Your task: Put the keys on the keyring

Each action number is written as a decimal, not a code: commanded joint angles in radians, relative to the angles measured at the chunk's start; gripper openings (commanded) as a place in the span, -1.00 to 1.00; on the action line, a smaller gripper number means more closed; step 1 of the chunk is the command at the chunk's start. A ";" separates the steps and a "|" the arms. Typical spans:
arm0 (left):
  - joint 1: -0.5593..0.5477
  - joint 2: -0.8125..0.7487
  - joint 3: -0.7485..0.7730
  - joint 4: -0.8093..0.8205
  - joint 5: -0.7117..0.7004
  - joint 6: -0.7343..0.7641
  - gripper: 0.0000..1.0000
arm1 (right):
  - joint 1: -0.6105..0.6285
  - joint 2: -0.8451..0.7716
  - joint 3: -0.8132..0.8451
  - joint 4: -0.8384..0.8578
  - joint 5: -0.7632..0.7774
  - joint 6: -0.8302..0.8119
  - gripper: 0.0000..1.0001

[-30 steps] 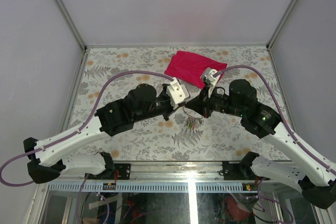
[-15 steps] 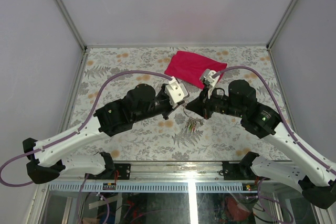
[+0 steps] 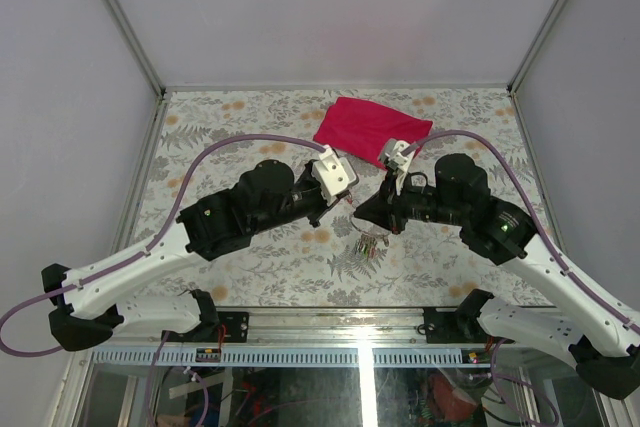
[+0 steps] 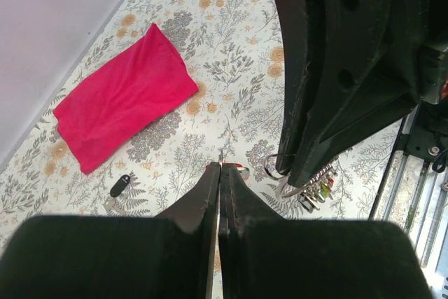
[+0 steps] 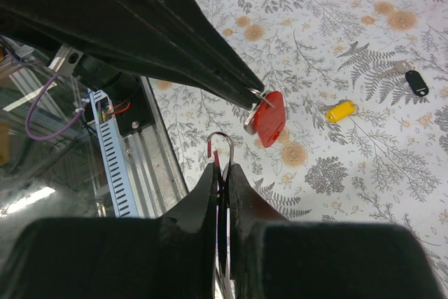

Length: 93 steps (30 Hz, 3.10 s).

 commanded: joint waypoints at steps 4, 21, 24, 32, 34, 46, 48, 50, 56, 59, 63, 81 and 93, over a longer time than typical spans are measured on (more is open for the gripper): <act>-0.008 0.000 0.028 0.061 0.022 0.004 -1.00 | 0.009 -0.031 0.034 0.065 -0.079 -0.006 -1.00; -0.007 -0.005 0.019 0.058 0.077 -0.006 -1.00 | 0.008 -0.046 0.041 0.070 0.124 0.018 -1.00; -0.008 -0.002 0.020 0.058 0.088 -0.007 -1.00 | 0.009 -0.033 0.053 0.066 0.132 0.027 -1.00; -0.008 0.007 0.025 0.048 0.105 -0.005 -1.00 | 0.009 -0.020 0.061 0.078 0.124 0.044 -1.00; -0.007 0.009 0.025 0.048 0.107 -0.007 -1.00 | 0.009 -0.012 0.065 0.080 0.113 0.047 -1.00; -0.008 0.024 0.032 0.044 0.115 -0.005 -1.00 | 0.009 0.004 0.072 0.088 0.078 0.053 -1.00; -0.007 0.023 0.032 0.044 0.111 -0.003 -1.00 | 0.009 0.007 0.071 0.087 0.069 0.053 -1.00; -0.008 0.023 0.033 0.047 0.108 -0.003 -1.00 | 0.009 0.007 0.069 0.083 0.062 0.052 -1.00; -0.007 0.020 0.031 0.048 0.084 0.002 -1.00 | 0.009 0.006 0.066 0.071 0.046 0.049 -1.00; -0.008 0.015 0.029 0.046 0.070 0.005 -1.00 | 0.009 0.003 0.065 0.067 0.044 0.047 -1.00; -0.008 0.014 0.028 0.043 0.051 0.010 -1.00 | 0.009 -0.004 0.066 0.059 0.040 0.040 -1.00; -0.009 0.012 0.043 0.049 0.015 0.017 -1.00 | 0.009 -0.009 0.061 0.034 0.014 0.025 -1.00; -0.008 0.003 0.043 0.054 -0.011 0.018 -1.00 | 0.009 -0.007 0.056 0.007 -0.005 0.012 -1.00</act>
